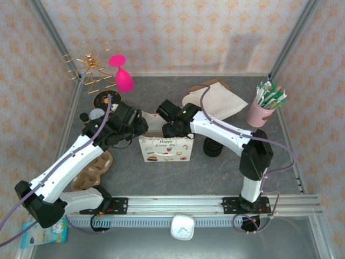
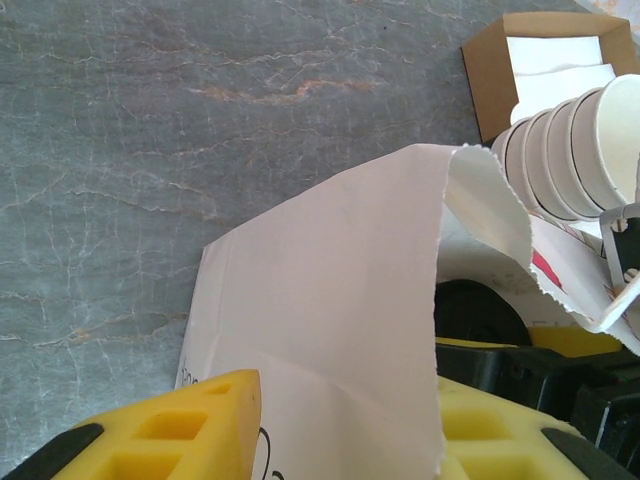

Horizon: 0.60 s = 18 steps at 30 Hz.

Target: Pack the takeout coffee

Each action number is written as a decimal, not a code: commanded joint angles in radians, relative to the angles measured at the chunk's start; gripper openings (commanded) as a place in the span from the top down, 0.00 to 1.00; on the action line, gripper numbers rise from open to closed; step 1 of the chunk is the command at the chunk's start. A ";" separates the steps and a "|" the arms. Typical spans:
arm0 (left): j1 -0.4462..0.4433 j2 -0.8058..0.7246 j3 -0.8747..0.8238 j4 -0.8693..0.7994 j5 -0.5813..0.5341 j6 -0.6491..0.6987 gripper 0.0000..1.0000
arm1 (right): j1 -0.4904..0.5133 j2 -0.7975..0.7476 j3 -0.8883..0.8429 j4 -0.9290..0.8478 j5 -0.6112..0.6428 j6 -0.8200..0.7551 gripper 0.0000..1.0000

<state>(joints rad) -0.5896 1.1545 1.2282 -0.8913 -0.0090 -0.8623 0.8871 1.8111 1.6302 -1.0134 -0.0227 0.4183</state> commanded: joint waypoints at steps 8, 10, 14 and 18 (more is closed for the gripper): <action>-0.004 -0.001 0.025 -0.027 -0.034 0.016 0.59 | 0.003 0.001 0.091 -0.119 0.029 0.001 0.13; -0.005 -0.003 0.025 -0.027 -0.036 0.016 0.59 | 0.003 0.002 0.111 -0.133 0.035 -0.001 0.12; -0.005 0.004 0.027 -0.029 -0.033 0.016 0.59 | 0.003 0.004 0.143 -0.150 0.036 -0.001 0.09; -0.005 0.000 0.027 -0.029 -0.038 0.017 0.59 | 0.003 0.000 0.169 -0.165 0.039 0.000 0.07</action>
<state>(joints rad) -0.5896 1.1545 1.2282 -0.8932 -0.0093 -0.8623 0.8875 1.8111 1.7645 -1.1225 -0.0216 0.4183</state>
